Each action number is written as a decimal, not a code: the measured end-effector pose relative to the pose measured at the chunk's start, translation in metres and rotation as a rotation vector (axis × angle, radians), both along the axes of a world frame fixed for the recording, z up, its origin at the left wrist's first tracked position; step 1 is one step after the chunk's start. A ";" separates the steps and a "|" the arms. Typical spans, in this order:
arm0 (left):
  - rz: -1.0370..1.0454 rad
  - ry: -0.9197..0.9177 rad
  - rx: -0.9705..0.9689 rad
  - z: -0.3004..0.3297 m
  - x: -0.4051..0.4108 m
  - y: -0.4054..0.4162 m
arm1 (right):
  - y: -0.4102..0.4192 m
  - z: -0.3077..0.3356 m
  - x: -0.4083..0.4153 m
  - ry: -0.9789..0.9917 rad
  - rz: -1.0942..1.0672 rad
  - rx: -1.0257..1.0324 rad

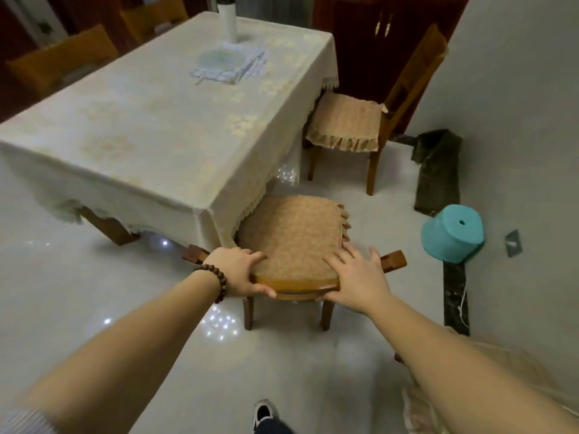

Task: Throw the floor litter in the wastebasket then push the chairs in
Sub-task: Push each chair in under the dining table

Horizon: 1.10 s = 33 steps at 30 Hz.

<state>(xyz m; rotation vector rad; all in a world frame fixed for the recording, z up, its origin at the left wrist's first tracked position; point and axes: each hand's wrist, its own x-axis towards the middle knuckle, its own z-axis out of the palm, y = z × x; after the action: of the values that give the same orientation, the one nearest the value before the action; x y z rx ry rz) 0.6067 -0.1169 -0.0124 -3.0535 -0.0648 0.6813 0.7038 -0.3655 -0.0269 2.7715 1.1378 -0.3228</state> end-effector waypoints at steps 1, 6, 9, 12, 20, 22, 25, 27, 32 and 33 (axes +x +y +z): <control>-0.040 -0.004 0.035 -0.003 -0.001 0.000 | 0.000 -0.001 -0.001 -0.030 0.015 -0.018; -0.114 -0.157 0.115 -0.014 -0.009 0.000 | 0.001 -0.009 0.002 -0.165 0.100 0.064; -0.142 -0.181 0.118 -0.015 -0.008 0.002 | -0.002 -0.019 0.009 -0.201 0.142 0.055; -0.151 -0.192 0.134 -0.013 0.000 0.003 | -0.001 -0.017 0.020 -0.244 0.154 0.071; -0.134 -0.194 0.161 0.003 0.035 -0.005 | -0.002 0.004 0.059 -0.252 0.170 0.069; -0.129 -0.193 0.163 0.007 0.046 -0.007 | -0.002 0.009 0.073 -0.210 0.157 0.076; -0.128 -0.203 0.173 0.012 0.067 -0.008 | -0.002 0.018 0.097 -0.199 0.154 0.078; -0.124 -0.210 0.179 0.014 0.081 -0.009 | -0.002 0.021 0.114 -0.203 0.182 0.080; -0.087 -0.233 0.163 0.019 0.124 -0.020 | -0.007 0.034 0.170 -0.188 0.238 0.049; -0.078 -0.243 0.165 0.021 0.135 -0.021 | -0.006 0.038 0.185 -0.195 0.259 0.038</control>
<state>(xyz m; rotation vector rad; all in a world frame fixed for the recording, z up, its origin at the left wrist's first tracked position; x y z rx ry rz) 0.7418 -0.1381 0.0086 -2.9439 -0.0033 0.2822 0.8892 -0.3713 0.0114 2.5740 1.4395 -0.0035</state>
